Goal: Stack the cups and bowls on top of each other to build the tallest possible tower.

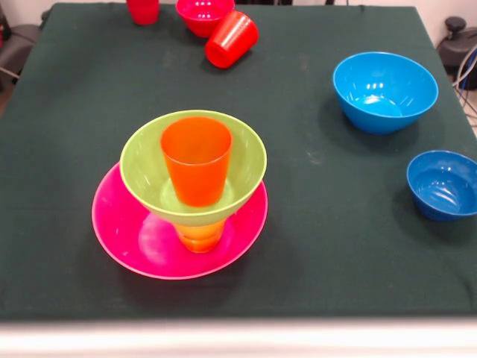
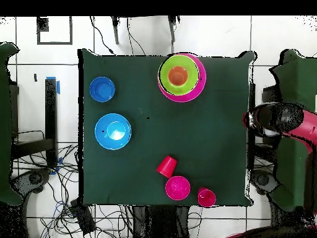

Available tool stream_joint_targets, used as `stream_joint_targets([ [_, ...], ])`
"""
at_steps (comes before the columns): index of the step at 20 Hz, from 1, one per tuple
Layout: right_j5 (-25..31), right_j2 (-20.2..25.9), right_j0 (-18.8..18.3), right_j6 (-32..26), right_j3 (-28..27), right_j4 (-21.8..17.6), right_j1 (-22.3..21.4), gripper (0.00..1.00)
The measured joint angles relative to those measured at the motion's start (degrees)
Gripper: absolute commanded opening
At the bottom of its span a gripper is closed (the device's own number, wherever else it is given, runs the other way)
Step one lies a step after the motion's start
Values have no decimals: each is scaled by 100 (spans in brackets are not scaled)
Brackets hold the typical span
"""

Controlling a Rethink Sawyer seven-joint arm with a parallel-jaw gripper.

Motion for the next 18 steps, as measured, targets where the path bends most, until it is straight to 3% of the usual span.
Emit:
stream_joint_targets([
  [7,-1,-1,69,0,845,275,-486,100],
  [18,-1,-1,254,0,1178,443,-735,100],
])
